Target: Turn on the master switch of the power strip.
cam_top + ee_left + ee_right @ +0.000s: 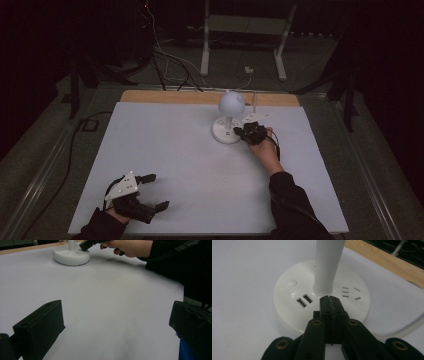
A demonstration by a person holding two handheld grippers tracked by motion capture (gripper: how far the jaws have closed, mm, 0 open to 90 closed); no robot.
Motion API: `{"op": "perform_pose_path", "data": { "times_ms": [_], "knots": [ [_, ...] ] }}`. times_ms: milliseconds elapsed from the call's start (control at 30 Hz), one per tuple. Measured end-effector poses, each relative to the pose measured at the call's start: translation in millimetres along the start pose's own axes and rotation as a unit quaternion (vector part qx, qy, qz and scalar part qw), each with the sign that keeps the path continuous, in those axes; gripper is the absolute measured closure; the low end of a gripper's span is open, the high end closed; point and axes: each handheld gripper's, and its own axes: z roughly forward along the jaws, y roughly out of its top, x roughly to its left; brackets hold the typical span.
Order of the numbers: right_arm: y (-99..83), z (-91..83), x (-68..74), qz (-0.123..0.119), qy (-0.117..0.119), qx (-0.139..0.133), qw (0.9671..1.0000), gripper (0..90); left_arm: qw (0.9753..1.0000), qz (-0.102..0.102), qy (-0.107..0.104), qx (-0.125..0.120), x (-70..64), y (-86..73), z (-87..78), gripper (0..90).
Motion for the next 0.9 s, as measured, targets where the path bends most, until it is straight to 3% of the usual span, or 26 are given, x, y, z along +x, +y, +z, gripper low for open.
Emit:
{"op": "perform_pose_path", "data": {
  "times_ms": [500, 667, 700, 900],
  "knots": [
    [0.0, 0.4, 2.9, -0.011, -0.009, 0.001, 0.9999, 90.0, 1.0000, -0.002, 0.001, -0.001, 0.5, -0.3, 0.2, 0.1],
    [4.9, -1.8, 3.6, -0.002, -0.002, 0.001, 1.0000, 90.0, 1.0000, -0.004, 0.002, -0.001, 1.5, -0.2, 0.6, 0.1],
    [5.6, -1.8, 4.9, -0.011, -0.009, 0.004, 0.9999, 90.0, 1.0000, -0.004, 0.002, -0.001, 1.4, -0.2, 0.5, 0.1],
    [8.2, -9.3, 0.1, 0.012, -0.004, -0.020, 0.9997, 90.0, 1.0000, -0.005, 0.002, -0.001, 1.7, -0.3, 0.2, 0.1]
  ]
}}
